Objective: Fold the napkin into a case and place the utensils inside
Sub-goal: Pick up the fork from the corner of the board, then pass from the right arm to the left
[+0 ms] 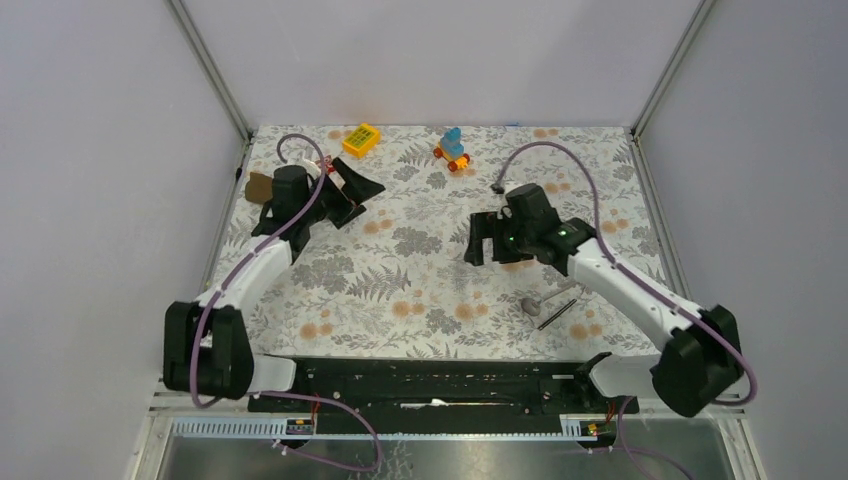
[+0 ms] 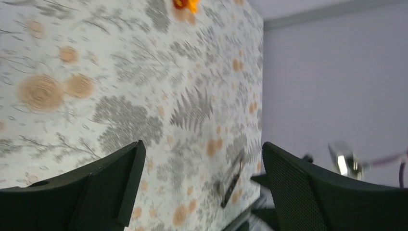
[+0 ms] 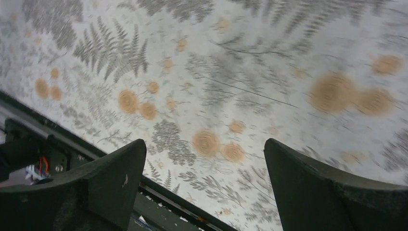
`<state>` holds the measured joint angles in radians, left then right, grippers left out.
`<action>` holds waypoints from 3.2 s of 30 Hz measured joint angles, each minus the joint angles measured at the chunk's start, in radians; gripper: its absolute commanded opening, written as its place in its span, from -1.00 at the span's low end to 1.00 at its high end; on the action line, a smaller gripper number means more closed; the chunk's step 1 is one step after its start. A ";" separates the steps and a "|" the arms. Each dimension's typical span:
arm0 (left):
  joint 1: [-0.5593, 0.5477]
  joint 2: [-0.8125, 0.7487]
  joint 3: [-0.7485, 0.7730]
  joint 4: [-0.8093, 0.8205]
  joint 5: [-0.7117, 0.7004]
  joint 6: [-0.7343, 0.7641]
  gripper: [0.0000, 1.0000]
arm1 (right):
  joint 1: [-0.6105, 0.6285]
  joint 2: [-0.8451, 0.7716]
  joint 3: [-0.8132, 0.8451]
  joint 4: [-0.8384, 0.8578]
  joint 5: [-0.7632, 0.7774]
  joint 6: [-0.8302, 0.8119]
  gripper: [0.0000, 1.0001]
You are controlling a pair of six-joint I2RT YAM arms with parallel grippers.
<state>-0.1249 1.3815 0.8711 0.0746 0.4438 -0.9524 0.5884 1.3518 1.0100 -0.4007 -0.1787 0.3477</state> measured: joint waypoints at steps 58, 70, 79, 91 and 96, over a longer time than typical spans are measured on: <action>-0.320 -0.219 -0.075 -0.308 0.208 0.317 0.95 | -0.523 0.075 -0.048 -0.472 0.523 0.497 -1.00; -0.658 -0.143 -0.089 -0.080 -0.013 0.361 0.83 | -0.316 -0.030 -0.006 -0.431 0.148 0.683 -1.00; -0.922 -0.121 -0.303 0.354 -0.311 0.659 0.72 | -0.188 0.049 -0.006 -0.293 -0.078 0.862 -1.00; -1.059 -0.018 -0.476 0.905 -0.562 1.017 0.43 | -0.170 0.023 -0.085 -0.168 -0.249 1.009 -1.00; -1.070 0.082 -0.547 1.135 -0.559 1.122 0.36 | -0.169 -0.011 -0.117 -0.140 -0.299 1.061 -1.00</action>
<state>-1.1950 1.4635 0.3244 1.2091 -0.1150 0.1699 0.4194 1.3407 0.8928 -0.5411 -0.4782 1.4086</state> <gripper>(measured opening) 0.688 0.050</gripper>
